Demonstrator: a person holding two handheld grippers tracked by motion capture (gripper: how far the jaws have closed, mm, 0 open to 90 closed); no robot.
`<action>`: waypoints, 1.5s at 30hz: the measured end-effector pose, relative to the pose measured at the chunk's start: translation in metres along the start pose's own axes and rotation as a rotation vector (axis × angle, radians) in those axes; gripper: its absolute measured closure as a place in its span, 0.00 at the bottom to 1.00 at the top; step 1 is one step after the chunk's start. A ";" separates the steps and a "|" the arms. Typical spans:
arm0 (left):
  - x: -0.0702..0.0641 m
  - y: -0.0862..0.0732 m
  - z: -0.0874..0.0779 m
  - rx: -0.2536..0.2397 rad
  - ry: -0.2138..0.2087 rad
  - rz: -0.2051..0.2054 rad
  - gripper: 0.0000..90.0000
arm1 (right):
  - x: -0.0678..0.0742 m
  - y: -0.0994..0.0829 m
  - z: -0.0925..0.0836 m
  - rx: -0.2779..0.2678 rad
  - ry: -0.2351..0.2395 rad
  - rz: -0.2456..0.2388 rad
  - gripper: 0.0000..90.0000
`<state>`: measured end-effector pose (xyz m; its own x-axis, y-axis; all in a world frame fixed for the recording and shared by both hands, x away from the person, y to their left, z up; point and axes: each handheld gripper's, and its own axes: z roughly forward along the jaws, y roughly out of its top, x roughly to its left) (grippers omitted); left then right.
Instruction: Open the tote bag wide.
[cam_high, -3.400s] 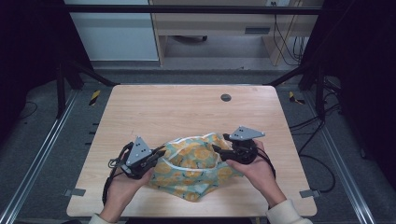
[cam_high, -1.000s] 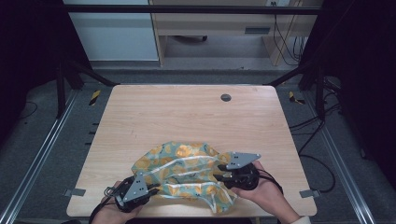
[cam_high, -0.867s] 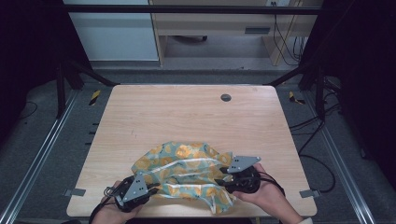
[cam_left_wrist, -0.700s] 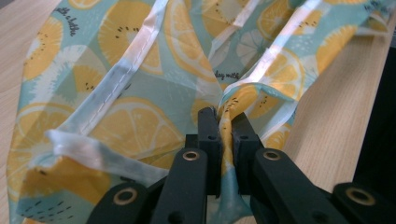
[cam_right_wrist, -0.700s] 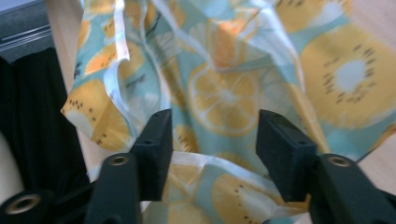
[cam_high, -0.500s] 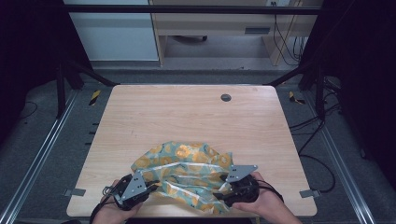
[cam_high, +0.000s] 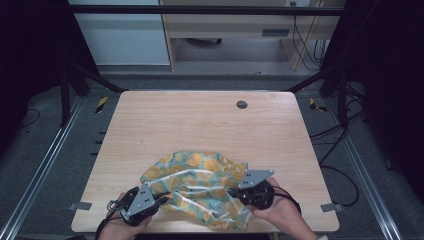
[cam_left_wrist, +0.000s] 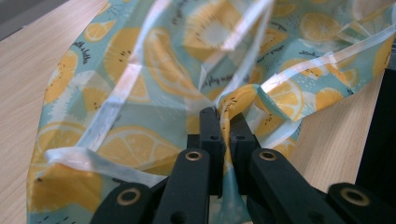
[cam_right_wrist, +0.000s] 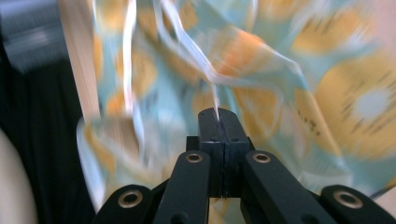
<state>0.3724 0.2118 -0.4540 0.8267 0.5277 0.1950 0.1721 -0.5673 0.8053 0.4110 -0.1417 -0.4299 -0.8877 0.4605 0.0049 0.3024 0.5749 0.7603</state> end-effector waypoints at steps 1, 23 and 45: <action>0.000 0.000 0.000 0.000 0.000 0.000 0.98 | 0.000 0.000 0.000 0.000 0.000 0.000 1.00; 0.011 0.004 0.015 0.085 0.081 0.010 0.99 | -0.115 0.081 0.024 -0.232 -0.114 0.207 1.00; 0.009 0.000 0.028 0.153 0.049 -0.021 1.00 | -0.165 0.045 0.052 -0.096 -0.283 0.332 1.00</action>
<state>0.3948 0.1988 -0.4676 0.7956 0.5685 0.2092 0.2717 -0.6435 0.7156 0.5887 -0.1571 -0.4302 -0.6135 0.7845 0.0909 0.5095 0.3052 0.8045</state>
